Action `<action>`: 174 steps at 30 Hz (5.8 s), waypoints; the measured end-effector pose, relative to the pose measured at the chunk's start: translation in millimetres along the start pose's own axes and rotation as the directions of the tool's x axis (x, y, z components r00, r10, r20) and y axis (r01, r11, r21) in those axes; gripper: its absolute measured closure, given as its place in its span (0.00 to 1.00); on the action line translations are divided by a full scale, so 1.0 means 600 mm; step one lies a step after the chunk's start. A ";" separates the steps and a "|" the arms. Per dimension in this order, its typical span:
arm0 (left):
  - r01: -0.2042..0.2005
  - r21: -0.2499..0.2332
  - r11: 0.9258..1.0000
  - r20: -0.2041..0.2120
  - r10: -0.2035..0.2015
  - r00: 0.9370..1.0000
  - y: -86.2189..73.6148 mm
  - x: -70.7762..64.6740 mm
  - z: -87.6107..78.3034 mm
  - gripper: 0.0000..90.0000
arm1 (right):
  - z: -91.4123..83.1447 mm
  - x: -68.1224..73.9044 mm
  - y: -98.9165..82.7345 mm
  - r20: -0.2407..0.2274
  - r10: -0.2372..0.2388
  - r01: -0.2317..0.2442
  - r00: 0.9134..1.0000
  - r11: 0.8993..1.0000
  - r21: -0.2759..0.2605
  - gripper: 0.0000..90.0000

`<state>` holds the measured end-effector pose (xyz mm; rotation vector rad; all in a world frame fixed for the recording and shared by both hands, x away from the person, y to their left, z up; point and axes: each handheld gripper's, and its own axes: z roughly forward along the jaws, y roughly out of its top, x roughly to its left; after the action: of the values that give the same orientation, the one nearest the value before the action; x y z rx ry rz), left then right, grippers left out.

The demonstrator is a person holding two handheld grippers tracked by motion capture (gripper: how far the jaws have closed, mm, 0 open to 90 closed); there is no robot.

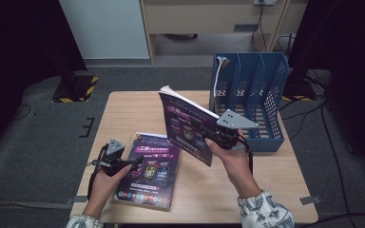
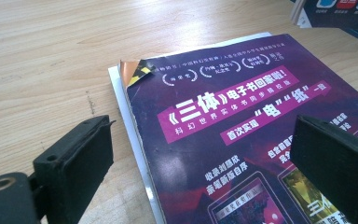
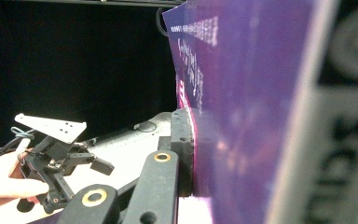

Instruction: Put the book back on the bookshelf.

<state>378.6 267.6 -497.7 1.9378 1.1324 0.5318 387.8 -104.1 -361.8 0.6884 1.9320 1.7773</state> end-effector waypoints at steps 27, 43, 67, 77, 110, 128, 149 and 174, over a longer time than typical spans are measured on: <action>-0.002 0.006 1.000 0.004 0.002 1.000 -0.002 -0.001 0.003 0.06 | -0.040 -0.007 -0.004 0.007 0.003 -0.004 1.000 1.000 0.021 0.92; -0.006 0.003 1.000 0.001 0.006 1.000 -0.001 -0.002 0.002 0.06 | -0.078 -0.023 -0.010 0.037 0.005 -0.007 0.999 0.999 0.047 0.92; -0.014 0.005 1.000 -0.002 0.014 1.000 0.000 -0.003 0.002 0.06 | -0.154 -0.068 0.046 0.088 0.023 -0.025 0.996 1.000 0.018 0.92; -0.012 0.005 1.000 -0.002 0.012 1.000 0.000 -0.003 0.002 0.06 | -0.176 -0.087 0.051 0.130 0.035 -0.038 0.991 0.999 0.027 0.92; -0.013 0.005 1.000 -0.003 0.013 1.000 0.000 -0.004 0.002 0.06 | -0.205 -0.106 0.060 0.161 0.054 -0.054 0.986 0.999 -0.005 0.92; -0.012 0.004 1.000 -0.003 0.012 1.000 0.000 -0.005 0.002 0.06 | -0.229 -0.120 0.061 0.192 0.072 -0.074 0.979 0.997 0.001 0.92; -0.017 -0.001 1.000 -0.014 0.017 1.000 0.000 -0.005 0.001 0.06 | -0.228 -0.132 0.060 0.347 0.022 -0.026 0.938 1.000 0.008 0.92; -0.024 -0.003 1.000 -0.033 0.024 0.999 -0.001 -0.005 -0.004 0.07 | -0.183 -0.216 0.094 0.558 0.025 0.000 0.829 0.999 -0.044 0.92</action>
<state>375.1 266.4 -497.0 1.9480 1.1289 0.5800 426.6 -266.7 -298.7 1.0690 1.4829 1.4011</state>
